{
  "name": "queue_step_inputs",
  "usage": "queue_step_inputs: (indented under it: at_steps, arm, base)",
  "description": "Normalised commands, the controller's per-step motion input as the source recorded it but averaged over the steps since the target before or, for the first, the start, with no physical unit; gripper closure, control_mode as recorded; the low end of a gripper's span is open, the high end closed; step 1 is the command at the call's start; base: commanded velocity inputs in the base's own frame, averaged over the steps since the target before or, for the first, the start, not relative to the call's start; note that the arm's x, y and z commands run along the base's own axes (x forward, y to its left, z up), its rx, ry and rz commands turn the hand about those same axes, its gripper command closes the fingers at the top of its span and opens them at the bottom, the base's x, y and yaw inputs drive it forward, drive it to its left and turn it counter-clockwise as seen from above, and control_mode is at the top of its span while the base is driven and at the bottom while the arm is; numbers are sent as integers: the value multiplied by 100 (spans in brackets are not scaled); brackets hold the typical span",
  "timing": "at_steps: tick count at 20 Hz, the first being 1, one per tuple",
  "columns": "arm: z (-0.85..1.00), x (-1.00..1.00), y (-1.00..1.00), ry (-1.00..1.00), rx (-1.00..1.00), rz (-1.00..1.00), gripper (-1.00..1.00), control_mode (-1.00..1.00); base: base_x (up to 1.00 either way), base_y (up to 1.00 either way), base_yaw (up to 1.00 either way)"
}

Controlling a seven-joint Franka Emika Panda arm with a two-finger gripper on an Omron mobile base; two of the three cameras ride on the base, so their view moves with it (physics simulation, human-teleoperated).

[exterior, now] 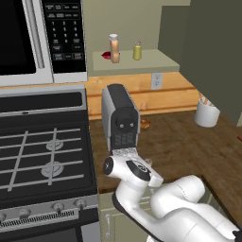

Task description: Put the shaker and condiment bottle from the counter next to their counterparts in the cabinet.

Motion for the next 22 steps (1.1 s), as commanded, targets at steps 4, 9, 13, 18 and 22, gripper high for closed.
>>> queue_step_inputs:
  at_steps: [4,9,13,18,22]
  arm:
    - [-19,17,0,0,0,0,-100,-100]
    - [-14,12,0,0,0,0,-100,-100]
    - [-6,5,5,0,0,0,-100,-100]
    - [0,12,2,0,0,0,-100,-100]
    - [-2,14,0,0,0,0,-100,-100]
  base:
    - [0,0,0]
    - [0,0,0]
    - [0,0,0]
    - [0,0,0]
    - [0,0,0]
